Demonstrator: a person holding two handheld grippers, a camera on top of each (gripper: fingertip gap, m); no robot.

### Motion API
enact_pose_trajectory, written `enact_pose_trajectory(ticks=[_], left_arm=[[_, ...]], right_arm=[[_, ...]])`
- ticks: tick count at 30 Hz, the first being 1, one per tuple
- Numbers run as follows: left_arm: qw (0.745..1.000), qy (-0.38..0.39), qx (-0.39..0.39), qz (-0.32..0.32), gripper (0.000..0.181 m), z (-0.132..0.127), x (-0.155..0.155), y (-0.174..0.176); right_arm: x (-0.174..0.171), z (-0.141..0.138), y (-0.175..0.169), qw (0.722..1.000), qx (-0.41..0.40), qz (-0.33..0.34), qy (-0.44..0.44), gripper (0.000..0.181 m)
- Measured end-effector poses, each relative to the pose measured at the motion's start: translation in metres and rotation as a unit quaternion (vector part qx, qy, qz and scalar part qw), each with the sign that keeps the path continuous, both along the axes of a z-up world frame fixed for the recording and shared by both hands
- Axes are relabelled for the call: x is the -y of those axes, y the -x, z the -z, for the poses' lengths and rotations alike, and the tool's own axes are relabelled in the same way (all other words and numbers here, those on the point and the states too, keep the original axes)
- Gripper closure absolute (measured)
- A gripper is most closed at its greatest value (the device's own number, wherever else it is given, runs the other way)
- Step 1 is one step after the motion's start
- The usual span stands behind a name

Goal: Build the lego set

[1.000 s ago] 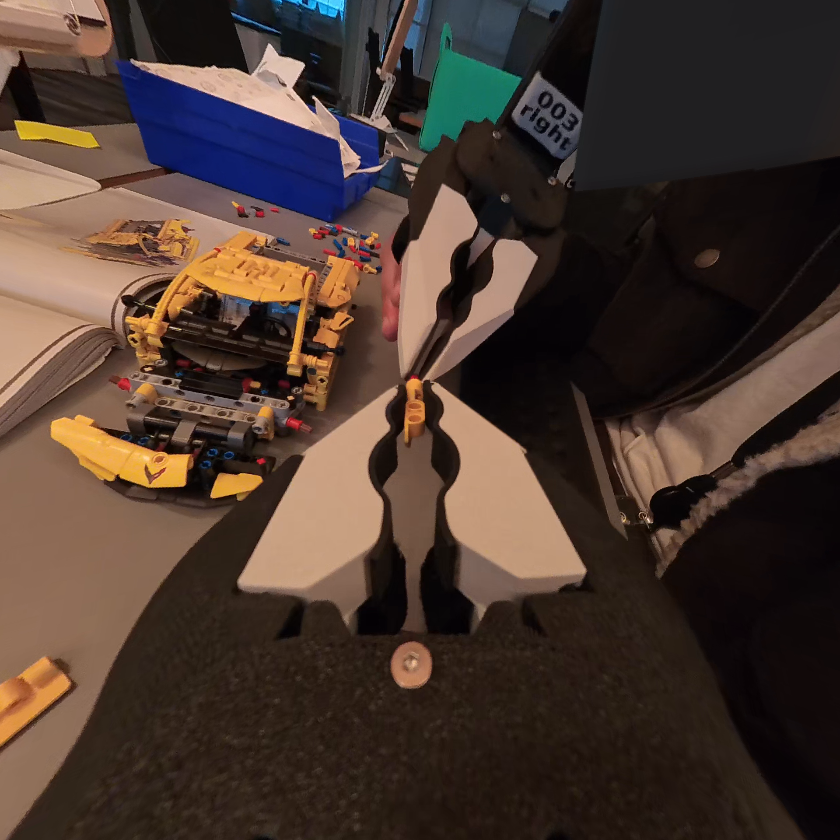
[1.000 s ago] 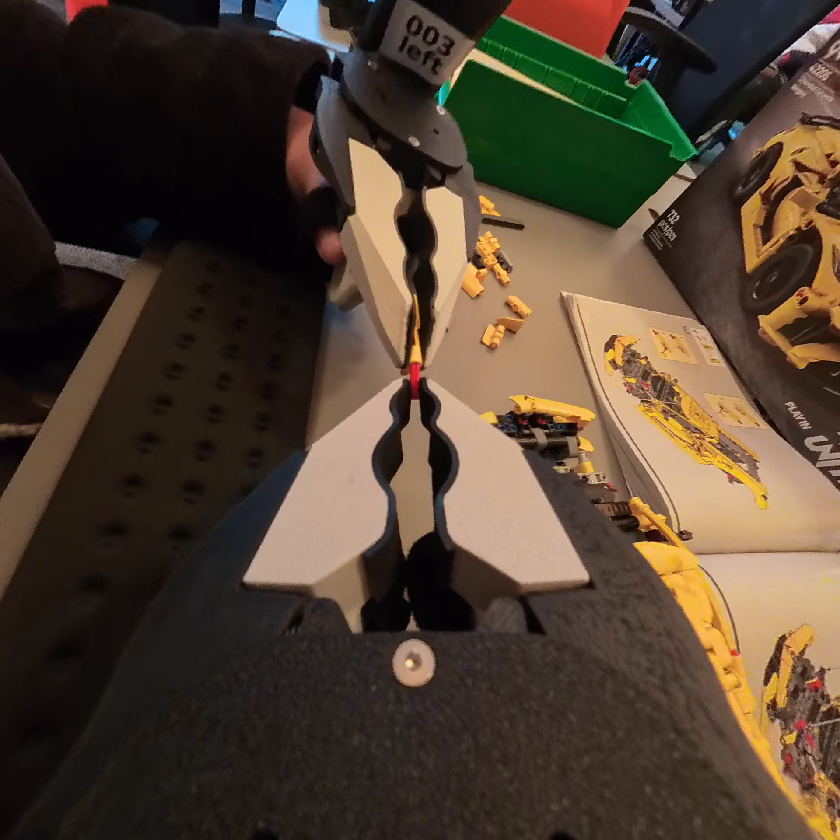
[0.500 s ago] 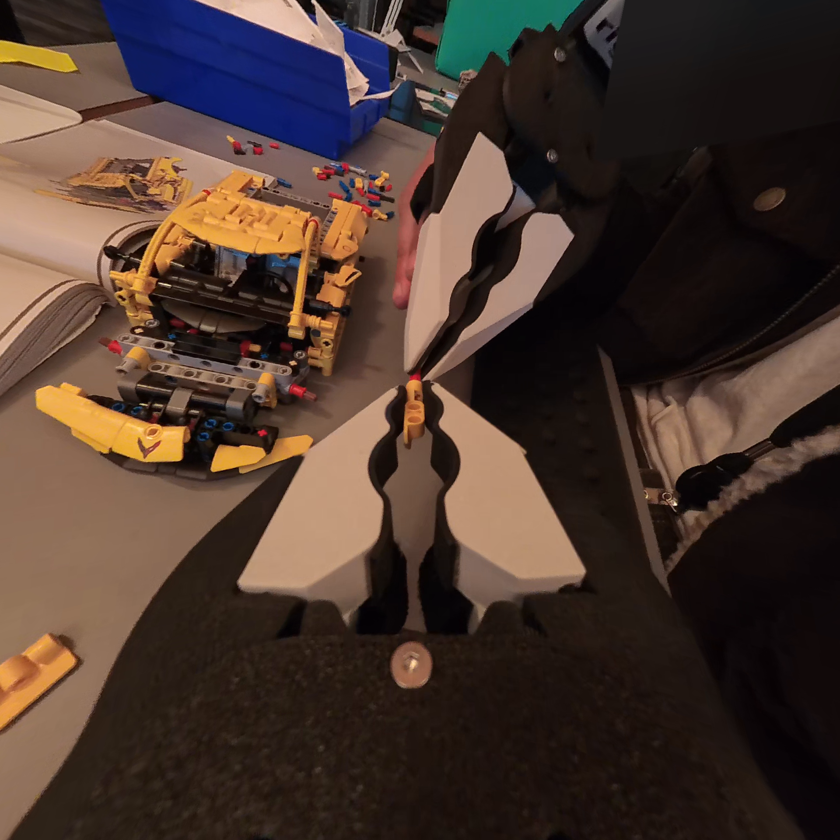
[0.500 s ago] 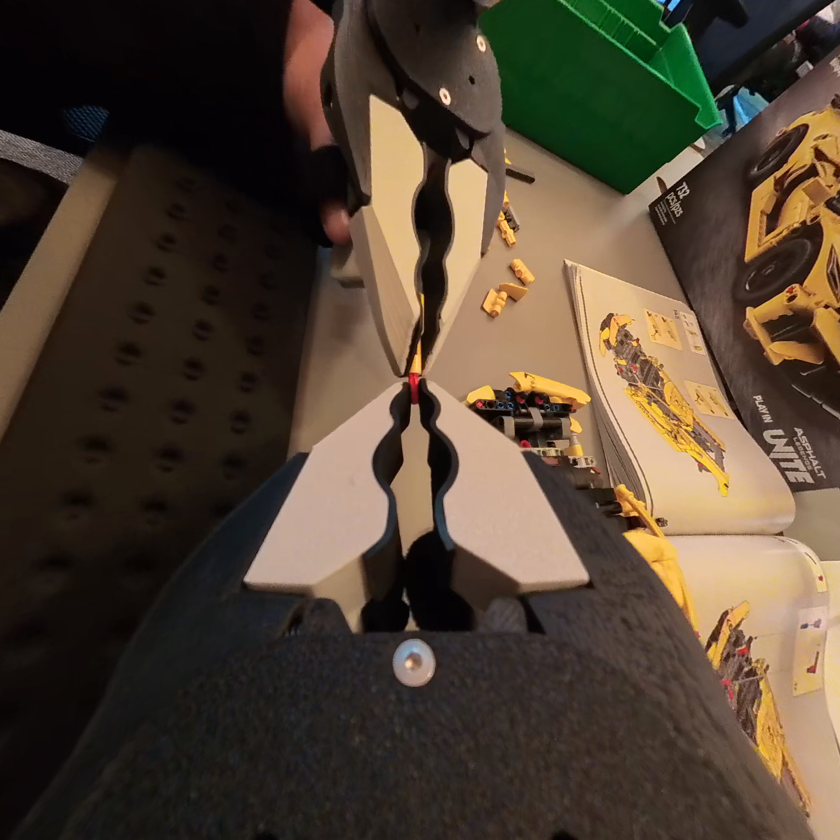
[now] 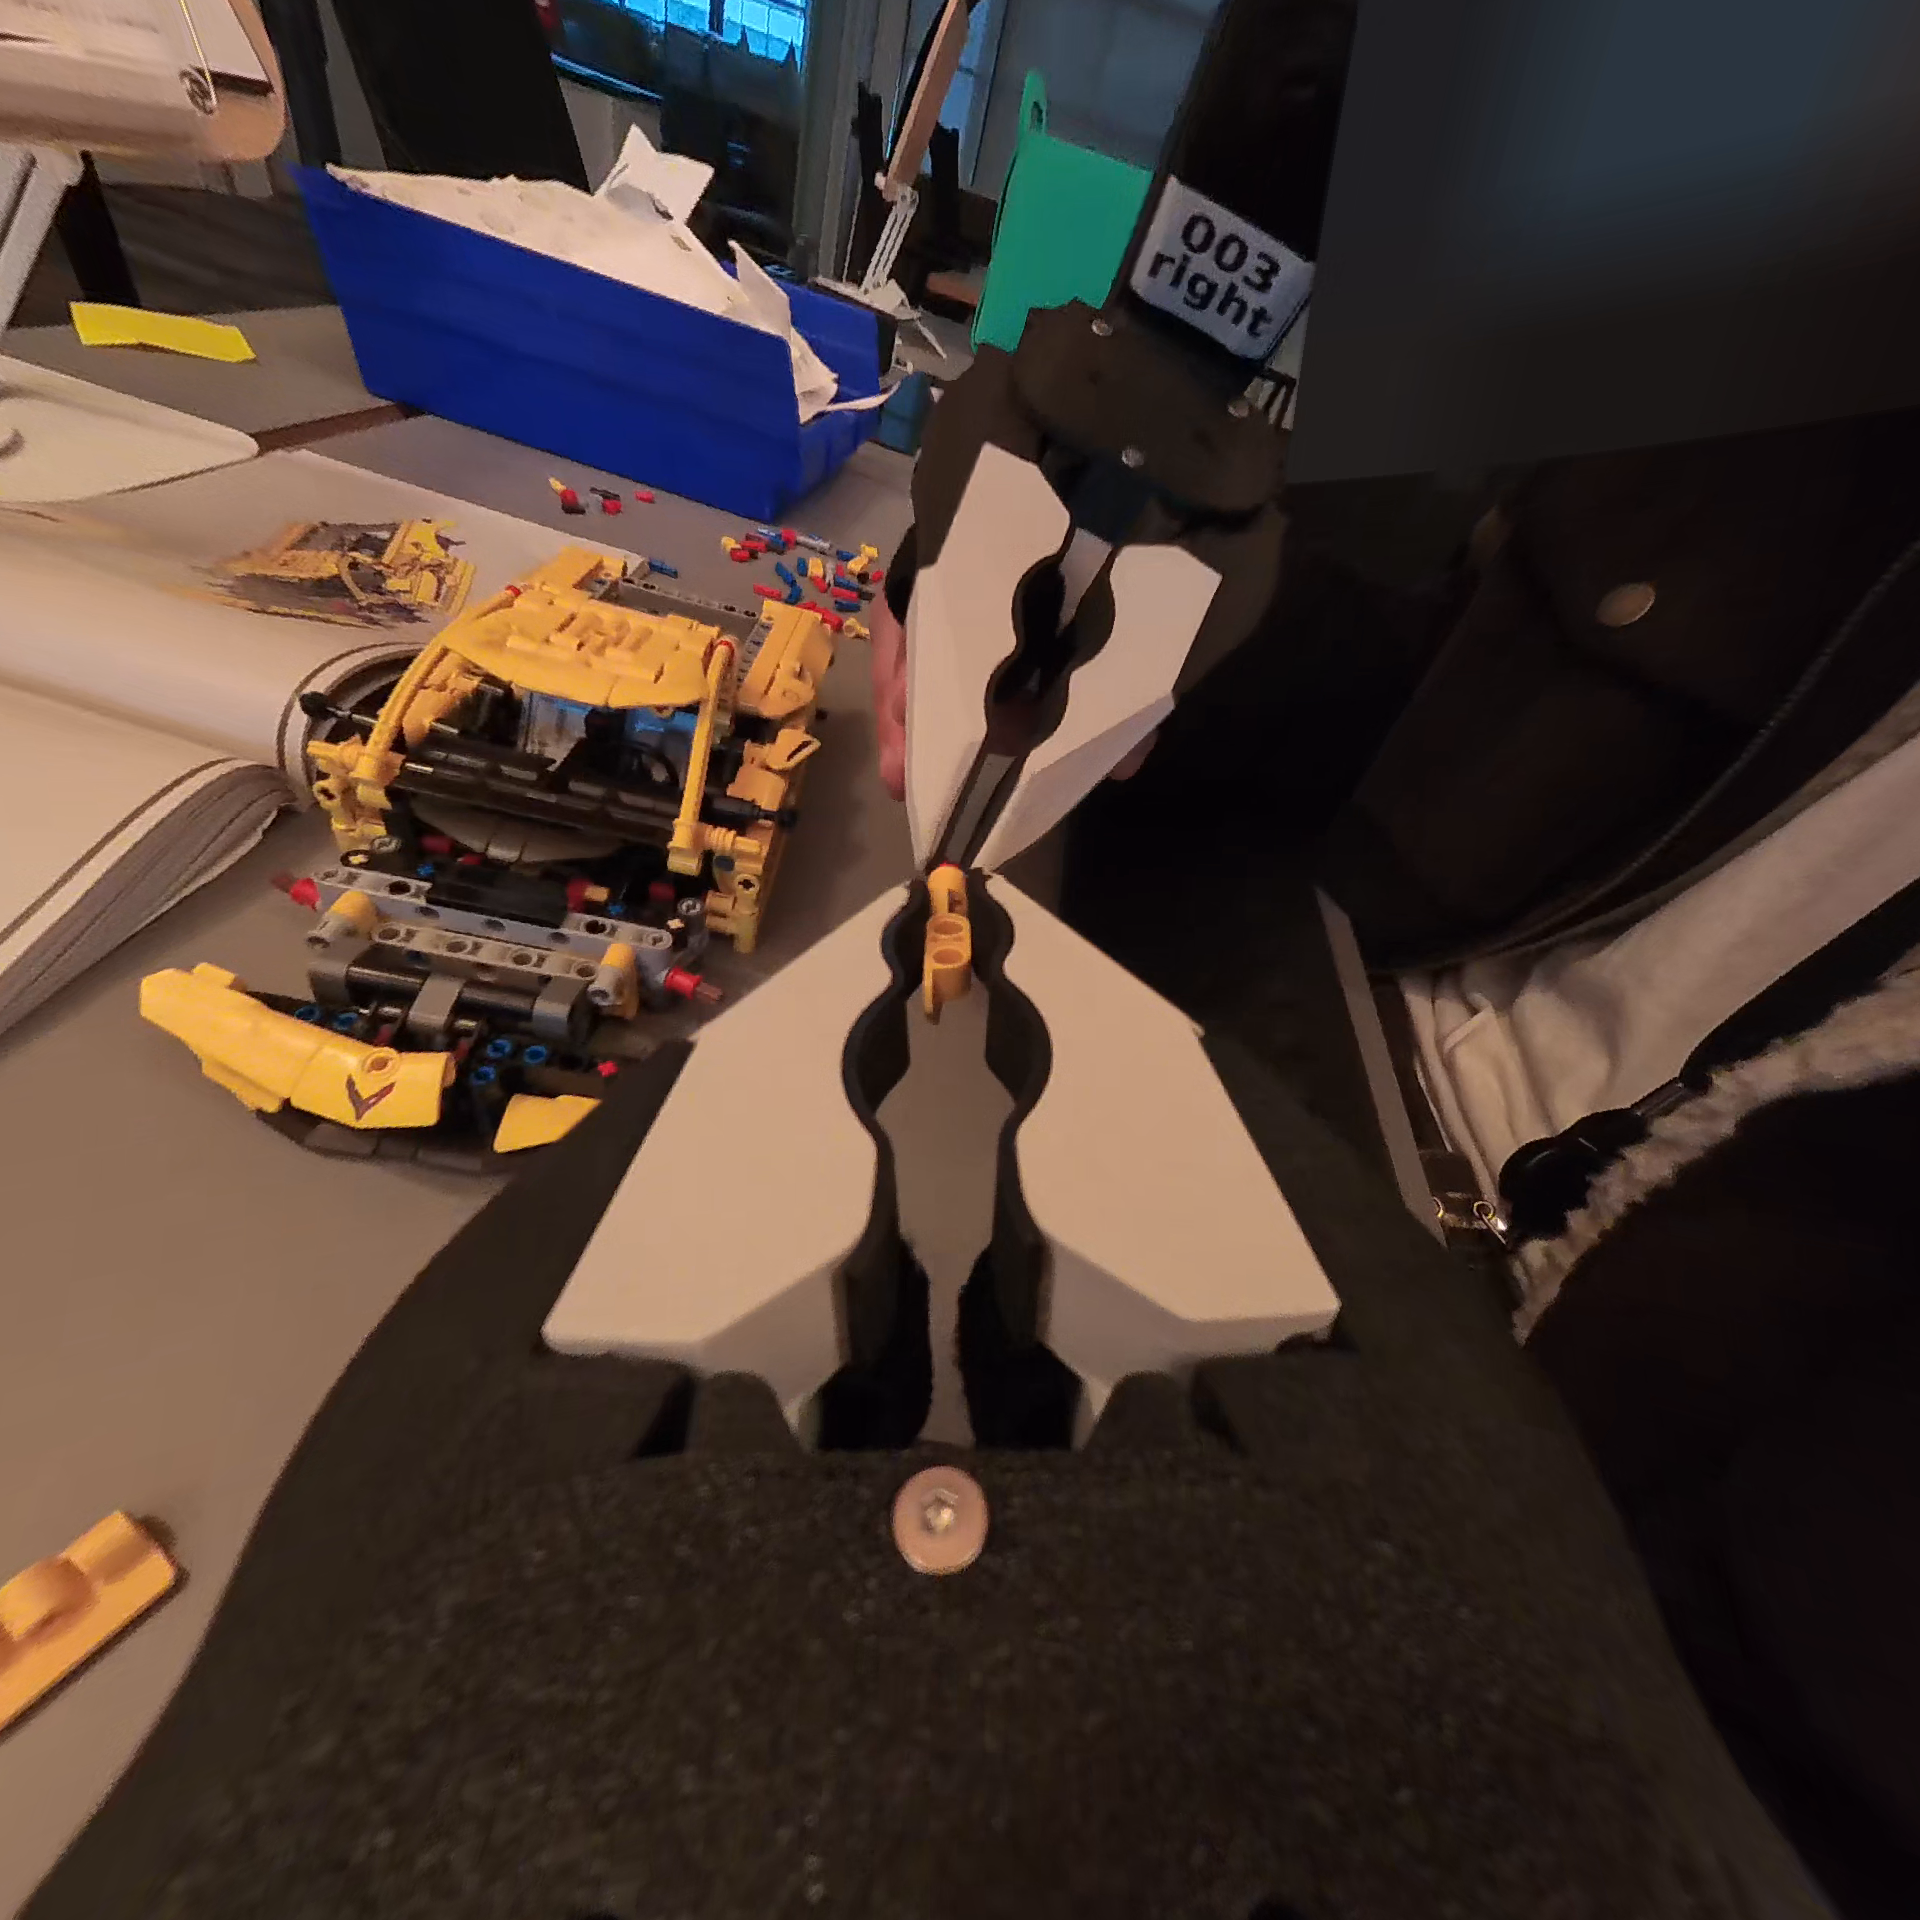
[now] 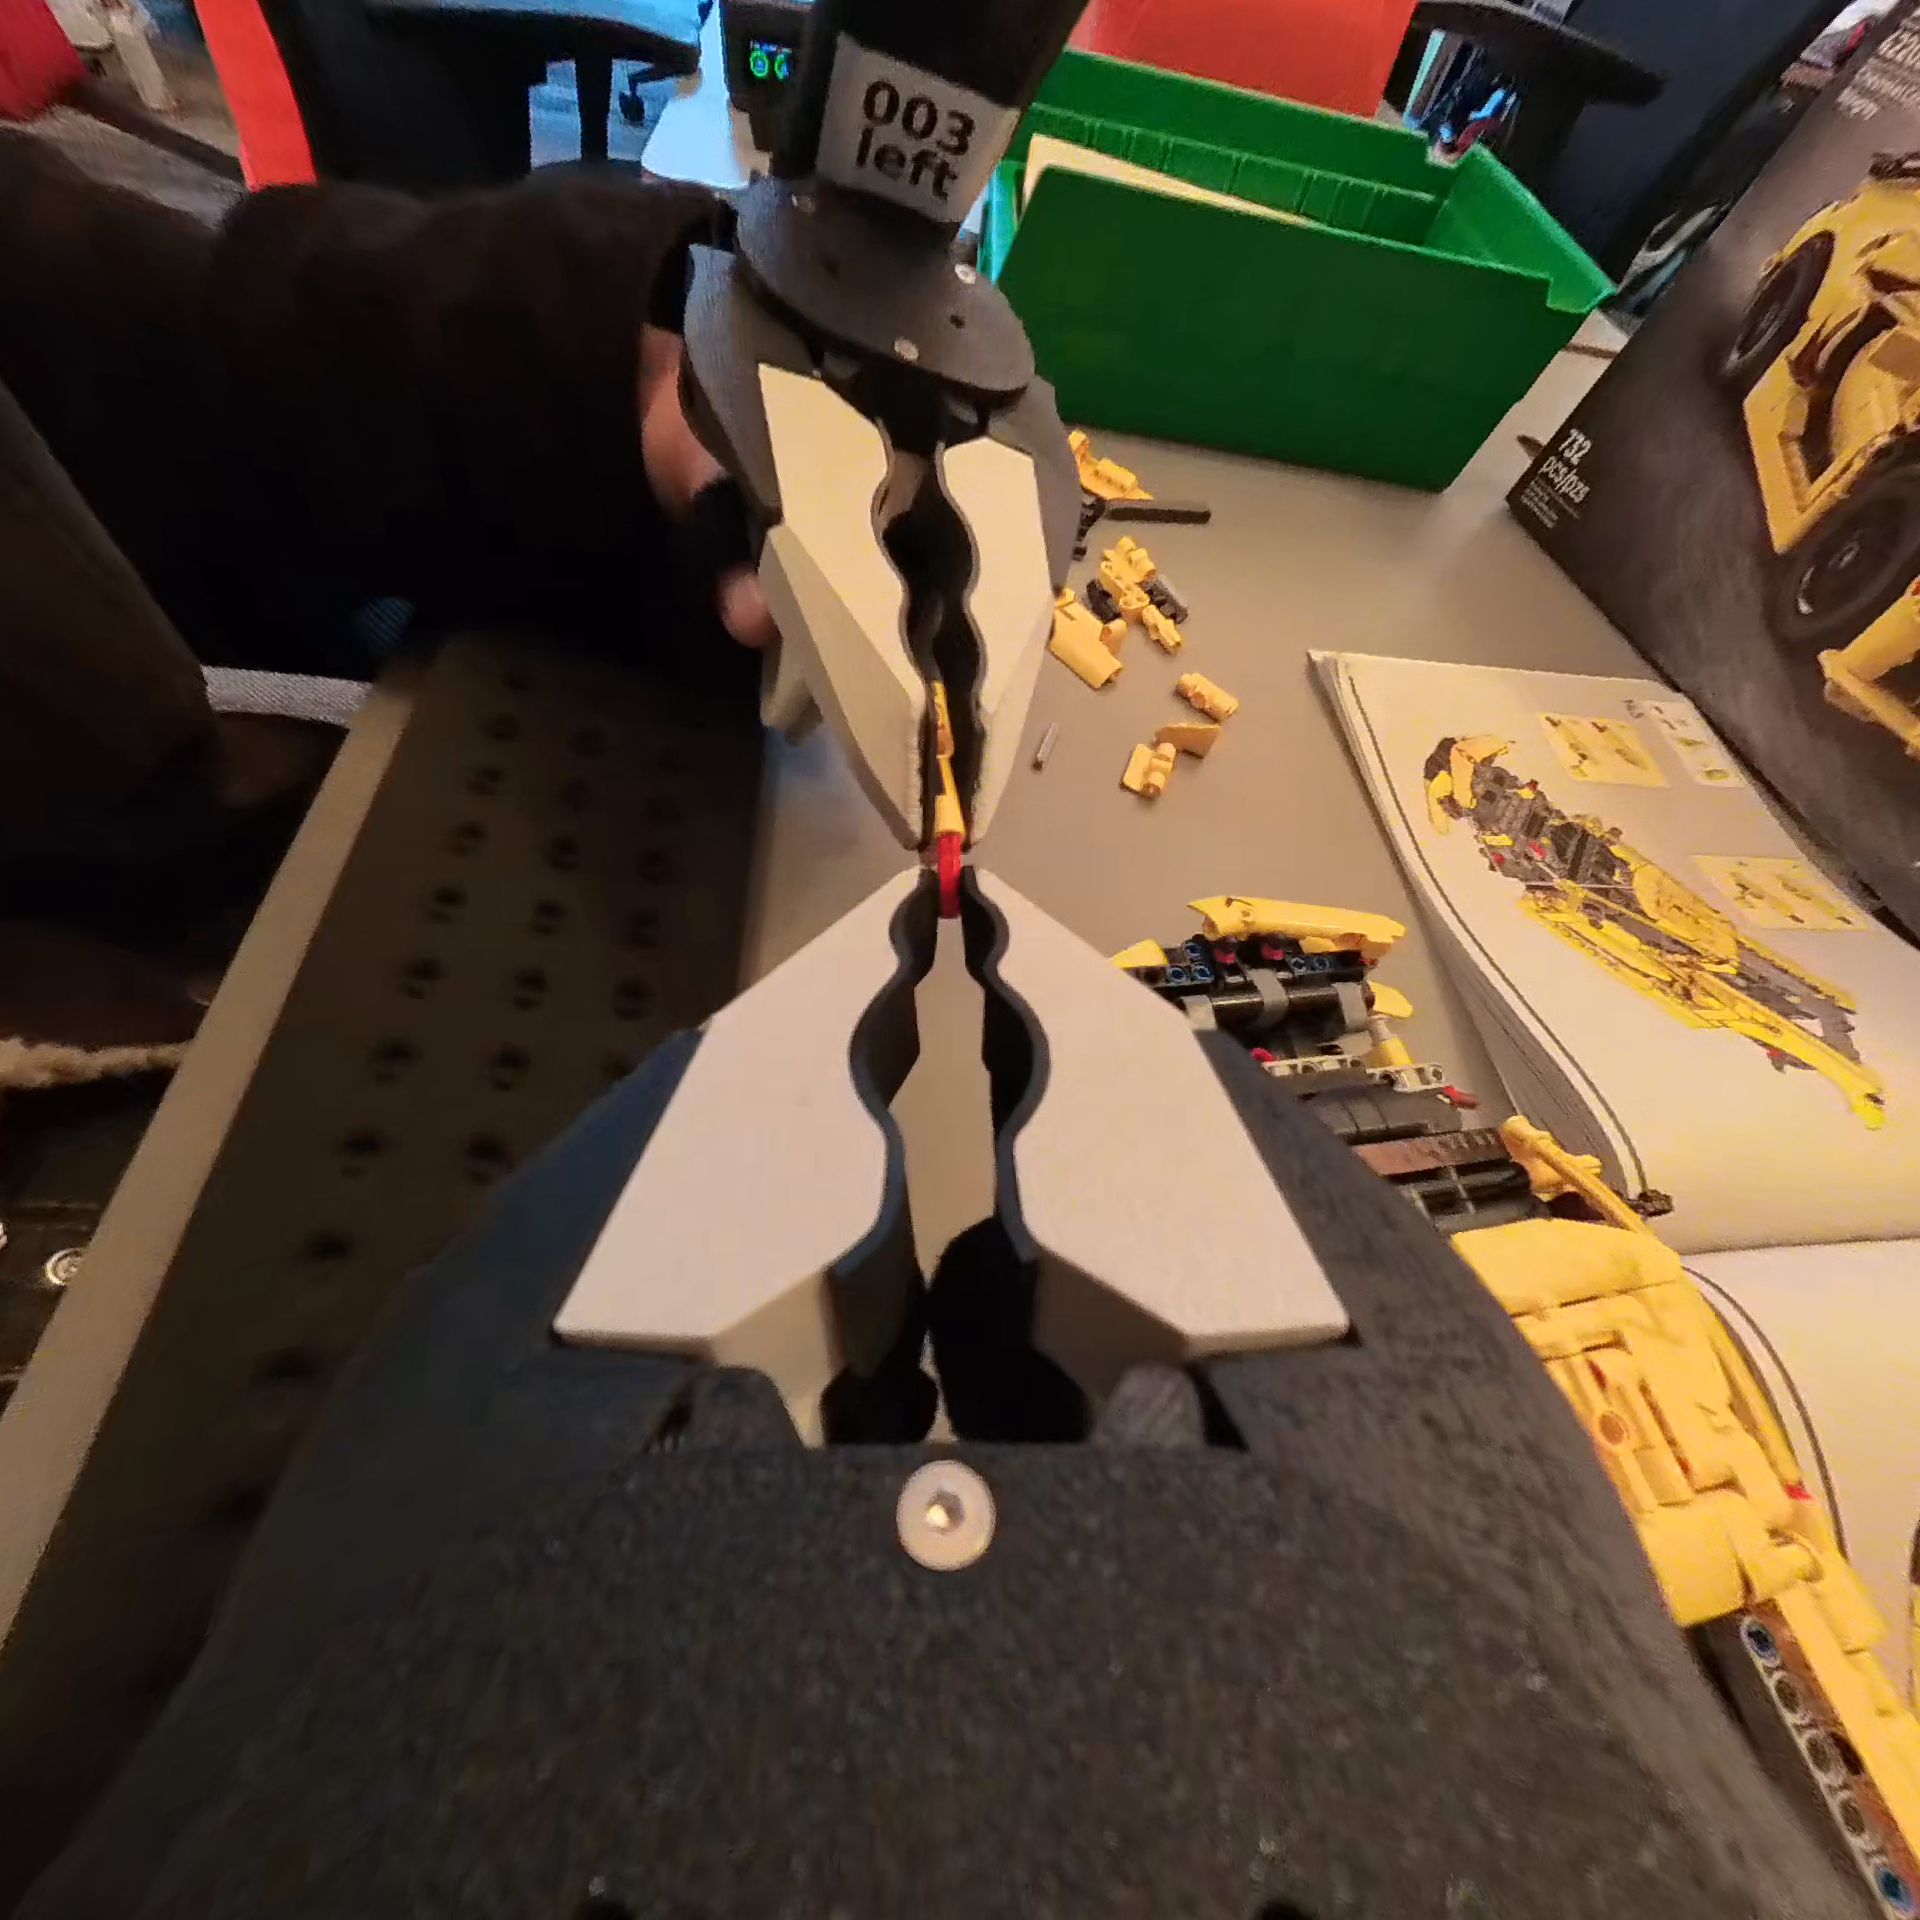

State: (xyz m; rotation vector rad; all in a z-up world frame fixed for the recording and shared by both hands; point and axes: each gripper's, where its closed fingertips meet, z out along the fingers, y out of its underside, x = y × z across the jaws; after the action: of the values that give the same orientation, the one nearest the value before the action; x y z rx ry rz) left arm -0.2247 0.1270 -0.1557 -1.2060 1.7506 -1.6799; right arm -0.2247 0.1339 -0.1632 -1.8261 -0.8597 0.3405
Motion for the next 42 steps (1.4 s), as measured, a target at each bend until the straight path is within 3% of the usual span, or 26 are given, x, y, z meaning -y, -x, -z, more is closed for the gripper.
enact_pose_trajectory(ticks=[14,22,31,42], left_arm=[[0.999,-0.029,-0.024,0.009,0.174,0.014,0.005,-0.001],[0.990,-0.119,-0.073,0.009,0.175,0.047,0.009,-0.004],[0.962,-0.229,-0.148,0.029,0.173,0.090,0.014,-0.005],[0.963,-0.225,-0.146,0.030,0.174,0.089,0.015,-0.005]], right_arm=[[0.004,0.013,0.000,0.998,0.065,-0.006,0.006,0.180],[0.007,0.047,-0.002,0.988,0.144,-0.010,0.054,0.180],[0.014,0.085,-0.004,0.977,0.168,-0.024,0.132,0.181],[0.015,0.084,-0.005,0.981,0.103,-0.024,0.160,0.179]])
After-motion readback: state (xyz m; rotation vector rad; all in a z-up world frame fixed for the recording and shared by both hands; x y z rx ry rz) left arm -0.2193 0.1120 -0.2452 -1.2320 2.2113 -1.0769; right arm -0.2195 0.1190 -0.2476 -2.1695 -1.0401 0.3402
